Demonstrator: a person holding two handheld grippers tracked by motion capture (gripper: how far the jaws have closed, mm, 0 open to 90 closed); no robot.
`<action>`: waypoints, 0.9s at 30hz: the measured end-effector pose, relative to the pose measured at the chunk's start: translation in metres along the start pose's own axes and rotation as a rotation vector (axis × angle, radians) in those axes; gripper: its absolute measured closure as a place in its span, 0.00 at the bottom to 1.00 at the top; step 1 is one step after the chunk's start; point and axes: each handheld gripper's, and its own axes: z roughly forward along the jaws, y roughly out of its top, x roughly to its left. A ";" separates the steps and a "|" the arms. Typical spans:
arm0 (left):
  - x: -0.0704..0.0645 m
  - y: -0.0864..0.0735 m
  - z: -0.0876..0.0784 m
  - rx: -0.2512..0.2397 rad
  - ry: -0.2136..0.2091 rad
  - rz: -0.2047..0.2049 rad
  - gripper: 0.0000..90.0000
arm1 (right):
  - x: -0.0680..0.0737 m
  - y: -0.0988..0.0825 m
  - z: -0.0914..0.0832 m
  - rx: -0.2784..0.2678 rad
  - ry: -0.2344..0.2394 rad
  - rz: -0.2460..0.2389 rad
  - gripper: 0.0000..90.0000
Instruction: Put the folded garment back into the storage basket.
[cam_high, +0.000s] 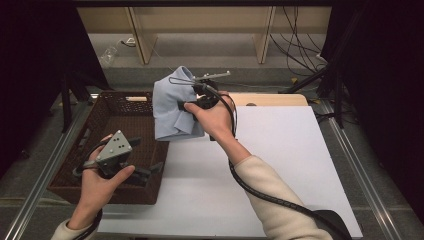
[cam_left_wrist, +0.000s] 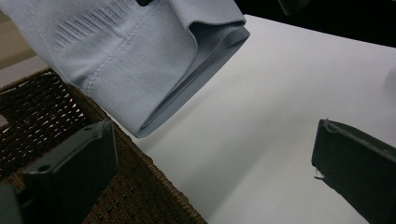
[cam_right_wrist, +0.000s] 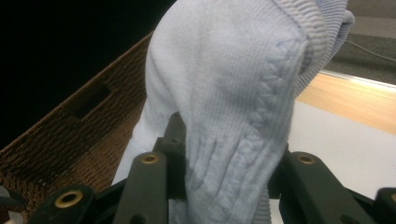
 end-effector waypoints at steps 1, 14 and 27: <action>0.000 0.000 0.000 0.000 0.000 0.000 0.00 | 0.000 0.000 0.000 0.000 -0.001 0.000 0.71; 0.000 0.000 -0.001 -0.005 0.004 -0.001 0.00 | 0.004 0.005 0.003 0.003 0.005 -0.003 0.71; 0.001 0.000 -0.002 -0.007 0.006 -0.002 0.00 | 0.009 0.006 0.007 0.001 0.015 -0.007 0.71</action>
